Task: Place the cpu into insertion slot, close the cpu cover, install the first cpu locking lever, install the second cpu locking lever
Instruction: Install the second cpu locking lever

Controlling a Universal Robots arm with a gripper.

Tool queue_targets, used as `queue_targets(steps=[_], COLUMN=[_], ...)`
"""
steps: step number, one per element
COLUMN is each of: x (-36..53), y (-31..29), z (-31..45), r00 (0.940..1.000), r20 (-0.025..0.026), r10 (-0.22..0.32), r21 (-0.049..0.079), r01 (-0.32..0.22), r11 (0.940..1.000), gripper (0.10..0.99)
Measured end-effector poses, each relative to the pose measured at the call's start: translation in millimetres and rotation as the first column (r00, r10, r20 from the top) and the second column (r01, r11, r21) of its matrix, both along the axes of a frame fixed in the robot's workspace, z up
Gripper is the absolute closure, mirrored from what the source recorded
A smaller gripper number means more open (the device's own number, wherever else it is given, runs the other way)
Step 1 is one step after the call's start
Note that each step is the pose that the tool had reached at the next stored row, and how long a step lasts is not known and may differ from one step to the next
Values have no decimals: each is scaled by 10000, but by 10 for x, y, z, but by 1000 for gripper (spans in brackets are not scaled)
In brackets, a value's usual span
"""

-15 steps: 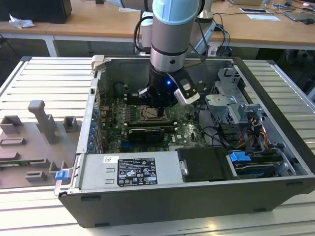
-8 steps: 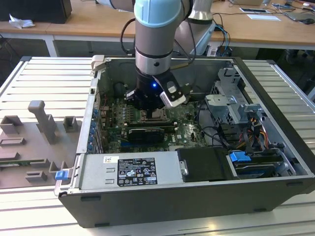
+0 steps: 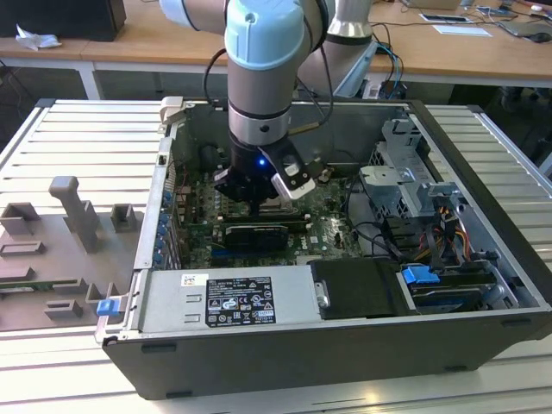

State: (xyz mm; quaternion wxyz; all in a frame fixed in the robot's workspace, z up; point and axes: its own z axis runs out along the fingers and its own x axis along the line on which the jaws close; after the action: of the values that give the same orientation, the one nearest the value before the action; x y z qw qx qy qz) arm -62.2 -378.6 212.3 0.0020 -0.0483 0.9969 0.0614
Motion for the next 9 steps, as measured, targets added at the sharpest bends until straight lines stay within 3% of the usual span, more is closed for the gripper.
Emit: queue_targets(steps=[2, 3, 9], x=[-8, -19, -88], y=[-29, -62, -190], z=[-5, -6, -10], r00=[10000, 10000, 10000], r20=[2, 2, 2], r10=[0, 0, 0], r21=[264, 500, 995], r01=[0, 0, 0], r11=[9997, 9988, 9950], gripper=[980, 980, 980])
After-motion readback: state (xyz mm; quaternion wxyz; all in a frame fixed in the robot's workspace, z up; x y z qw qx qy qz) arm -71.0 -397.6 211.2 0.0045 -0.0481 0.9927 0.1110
